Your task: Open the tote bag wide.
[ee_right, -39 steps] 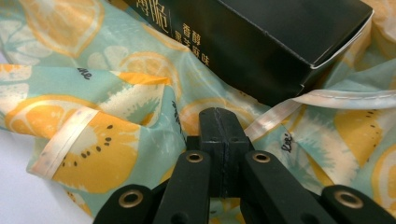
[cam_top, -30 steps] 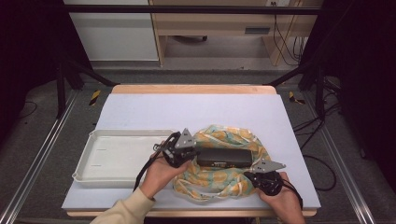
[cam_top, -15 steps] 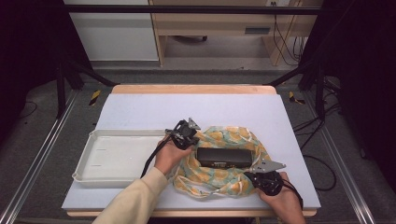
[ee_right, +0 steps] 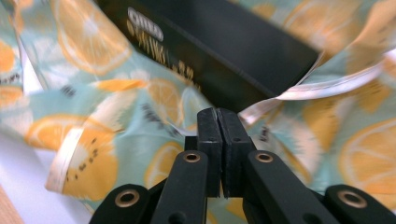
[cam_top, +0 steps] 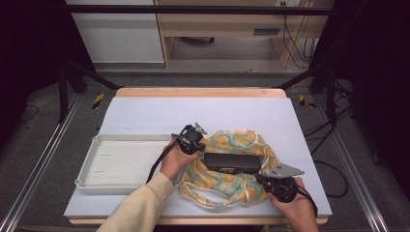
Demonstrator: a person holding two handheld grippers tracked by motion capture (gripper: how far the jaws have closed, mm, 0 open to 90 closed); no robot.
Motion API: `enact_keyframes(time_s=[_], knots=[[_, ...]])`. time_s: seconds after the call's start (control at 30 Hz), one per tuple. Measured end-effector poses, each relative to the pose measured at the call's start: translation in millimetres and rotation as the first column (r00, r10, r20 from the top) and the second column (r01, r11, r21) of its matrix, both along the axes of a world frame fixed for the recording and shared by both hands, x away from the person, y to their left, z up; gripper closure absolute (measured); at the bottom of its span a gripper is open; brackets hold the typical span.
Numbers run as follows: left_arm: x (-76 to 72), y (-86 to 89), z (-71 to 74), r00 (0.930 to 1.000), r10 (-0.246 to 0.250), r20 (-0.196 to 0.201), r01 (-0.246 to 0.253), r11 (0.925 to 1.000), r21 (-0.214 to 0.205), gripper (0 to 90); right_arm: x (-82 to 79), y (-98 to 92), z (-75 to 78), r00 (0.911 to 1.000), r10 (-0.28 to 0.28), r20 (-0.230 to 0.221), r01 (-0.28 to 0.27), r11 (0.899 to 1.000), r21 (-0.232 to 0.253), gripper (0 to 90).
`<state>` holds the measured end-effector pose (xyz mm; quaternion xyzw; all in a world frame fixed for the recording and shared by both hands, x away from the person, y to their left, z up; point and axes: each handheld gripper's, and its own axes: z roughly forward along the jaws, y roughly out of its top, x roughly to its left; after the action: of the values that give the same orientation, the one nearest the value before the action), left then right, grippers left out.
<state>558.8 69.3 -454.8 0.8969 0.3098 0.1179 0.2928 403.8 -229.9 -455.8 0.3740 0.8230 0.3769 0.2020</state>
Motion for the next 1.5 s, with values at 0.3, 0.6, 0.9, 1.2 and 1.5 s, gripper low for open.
enact_keyframes(time_s=[0.3, 0.6, 0.9, 1.2, 1.5], knots=[[-0.1, -2.0, 4.1, 0.9998, -0.014, 0.012, 0.014, 0.9998, 0.015, 90.0, 6.1, -13.6, 50.2, 0.9908, -0.064, 0.120, 0.059, 0.997, 0.045, 89.4], [-0.4, -5.5, 7.8, 0.9996, -0.023, 0.014, 0.023, 0.9997, 0.005, 90.0, 55.4, -8.9, 43.8, 0.9884, -0.096, 0.118, 0.093, 0.995, 0.034, 90.0], [-1.7, -12.3, 10.5, 0.9983, -0.051, 0.027, 0.051, 0.9986, 0.017, 90.0, 77.3, -18.0, 11.6, 0.9796, -0.200, 0.013, 0.200, 0.980, 0.017, 90.0], [1.8, -14.2, 3.3, 0.9988, -0.050, 0.001, 0.050, 0.9976, 0.049, 90.0, 80.2, -25.8, -9.1, 0.9749, -0.214, -0.060, 0.215, 0.977, 0.005, 90.0], [0.8, -14.5, 0.3, 0.9981, -0.057, -0.021, 0.059, 0.9943, 0.089, 90.0, 80.6, -26.3, -21.2, 0.9715, -0.215, -0.100, 0.215, 0.977, -0.011, 90.0]])
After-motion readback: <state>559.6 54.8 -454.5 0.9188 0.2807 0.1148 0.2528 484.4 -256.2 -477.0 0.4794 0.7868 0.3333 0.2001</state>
